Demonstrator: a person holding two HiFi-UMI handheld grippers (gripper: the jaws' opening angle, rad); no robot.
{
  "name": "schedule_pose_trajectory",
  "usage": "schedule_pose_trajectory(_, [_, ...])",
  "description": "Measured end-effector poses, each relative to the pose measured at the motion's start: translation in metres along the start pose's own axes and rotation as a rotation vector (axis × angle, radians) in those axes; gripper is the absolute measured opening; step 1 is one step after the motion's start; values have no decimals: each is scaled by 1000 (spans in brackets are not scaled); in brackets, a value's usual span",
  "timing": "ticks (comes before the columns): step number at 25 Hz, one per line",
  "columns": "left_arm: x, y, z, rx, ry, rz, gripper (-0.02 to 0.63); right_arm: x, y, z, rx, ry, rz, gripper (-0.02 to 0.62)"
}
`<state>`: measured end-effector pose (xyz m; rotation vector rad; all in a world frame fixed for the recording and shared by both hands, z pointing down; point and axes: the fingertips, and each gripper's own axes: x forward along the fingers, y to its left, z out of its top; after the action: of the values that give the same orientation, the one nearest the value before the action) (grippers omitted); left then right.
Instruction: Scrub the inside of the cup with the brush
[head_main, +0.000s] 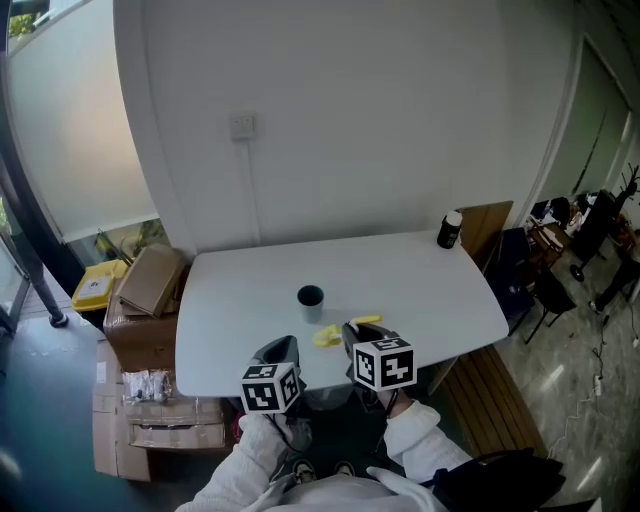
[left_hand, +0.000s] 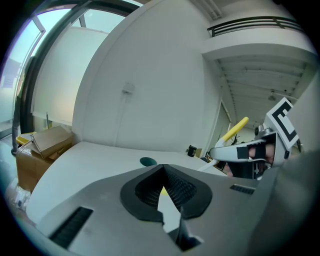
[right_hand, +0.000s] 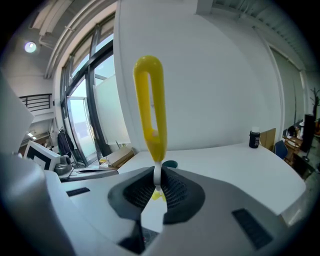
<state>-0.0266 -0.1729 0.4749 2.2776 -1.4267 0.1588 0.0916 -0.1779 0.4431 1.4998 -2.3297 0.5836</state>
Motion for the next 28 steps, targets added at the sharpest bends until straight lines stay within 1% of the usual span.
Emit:
schedule_pose_trajectory(3, [0, -7, -3, -4, -6, 26, 6, -1, -2, -9, -9, -1, 4, 87])
schedule_pose_trajectory(5, [1, -12, -9, -1, 7, 42, 6, 1, -2, -18, -12, 6, 1, 86])
schedule_pose_trajectory(6, [2, -15, -14, 9, 20, 48, 6, 1, -3, -23, -18, 12, -2, 86])
schedule_pose_trajectory(8, [4, -20, -19, 54, 41, 60, 6, 2, -4, -29, -30, 19, -6, 86])
schedule_pose_trajectory(10, [5, -20, -19, 95, 45, 77, 6, 4, -5, -32, -24, 22, -4, 87])
schedule_pose_trajectory(11, [5, -18, -18, 99, 42, 83, 6, 5, -6, -32, -20, 22, -3, 86])
schedule_pose_trajectory(15, [5, -13, -12, 82, 26, 96, 6, 6, -9, -31, -15, 18, -10, 87])
schedule_pose_trajectory(18, [5, -14, -12, 70, 16, 91, 6, 5, -11, -32, -26, 18, -22, 86])
schedule_pose_trajectory(23, [10, -15, -11, 81, 16, 86, 6, 6, -16, -29, -21, 5, -32, 84])
schedule_pose_trajectory(28, [8, -12, -8, 85, 11, 100, 6, 3, -17, -24, -17, -13, -36, 84])
